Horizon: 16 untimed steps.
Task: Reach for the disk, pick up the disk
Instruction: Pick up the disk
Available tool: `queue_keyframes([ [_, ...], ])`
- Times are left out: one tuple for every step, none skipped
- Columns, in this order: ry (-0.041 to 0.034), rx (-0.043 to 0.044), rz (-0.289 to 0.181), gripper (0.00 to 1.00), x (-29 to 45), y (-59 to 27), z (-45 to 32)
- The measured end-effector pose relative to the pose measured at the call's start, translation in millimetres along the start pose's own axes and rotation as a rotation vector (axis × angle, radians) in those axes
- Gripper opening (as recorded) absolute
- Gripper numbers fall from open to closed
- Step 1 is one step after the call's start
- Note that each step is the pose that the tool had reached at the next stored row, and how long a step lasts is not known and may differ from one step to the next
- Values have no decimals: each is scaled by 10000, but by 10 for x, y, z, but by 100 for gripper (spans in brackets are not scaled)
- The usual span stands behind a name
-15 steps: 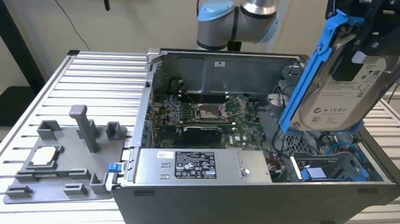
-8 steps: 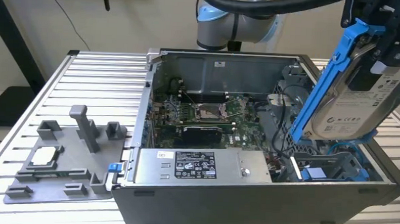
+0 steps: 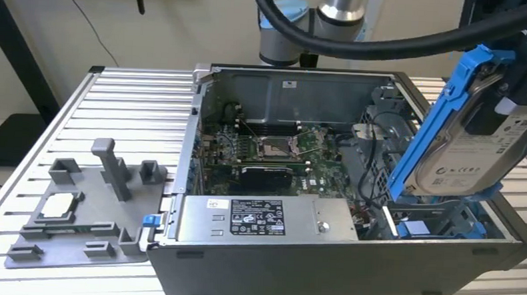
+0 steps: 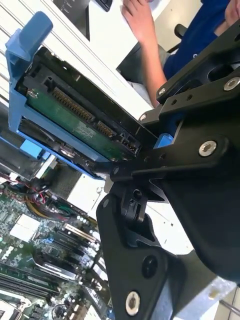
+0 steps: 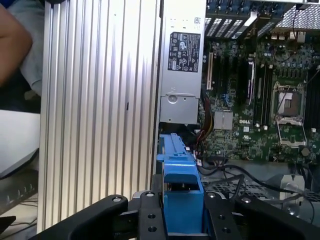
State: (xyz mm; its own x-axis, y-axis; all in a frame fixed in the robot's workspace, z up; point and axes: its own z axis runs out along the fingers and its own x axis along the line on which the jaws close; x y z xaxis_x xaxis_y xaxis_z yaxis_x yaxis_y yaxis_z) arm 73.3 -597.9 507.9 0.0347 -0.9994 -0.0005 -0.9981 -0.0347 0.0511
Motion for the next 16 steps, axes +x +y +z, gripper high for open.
queue_keyframes([
  [-2, 1, 2, 0, 1, -7, 19],
  [0, 1, 10, 0, 1, -13, 37],
  [0, 1, 27, 0, 1, -18, 54],
  [-11, 3, 111, 0, -3, -33, 105],
  [-26, 3, 145, 0, -4, -41, 122],
  [-43, 3, 175, 0, -6, -48, 140],
  [-171, 6, 272, 0, -28, -71, 236],
  [-201, 7, 274, 0, -37, -76, 253],
  [-234, 8, 274, 0, -46, -80, 269],
  [-315, 9, 269, 0, -76, -93, 294],
  [-357, 10, 267, 0, -102, -118, 310],
  [-383, 10, 267, 0, -117, -147, 320],
  [-404, 11, 265, 0, -127, -172, 328],
  [-423, 11, 264, 0, -138, -200, 336],
  [-443, 11, 262, 0, -148, -230, 343],
  [-464, 12, 262, 0, -158, -260, 352],
])
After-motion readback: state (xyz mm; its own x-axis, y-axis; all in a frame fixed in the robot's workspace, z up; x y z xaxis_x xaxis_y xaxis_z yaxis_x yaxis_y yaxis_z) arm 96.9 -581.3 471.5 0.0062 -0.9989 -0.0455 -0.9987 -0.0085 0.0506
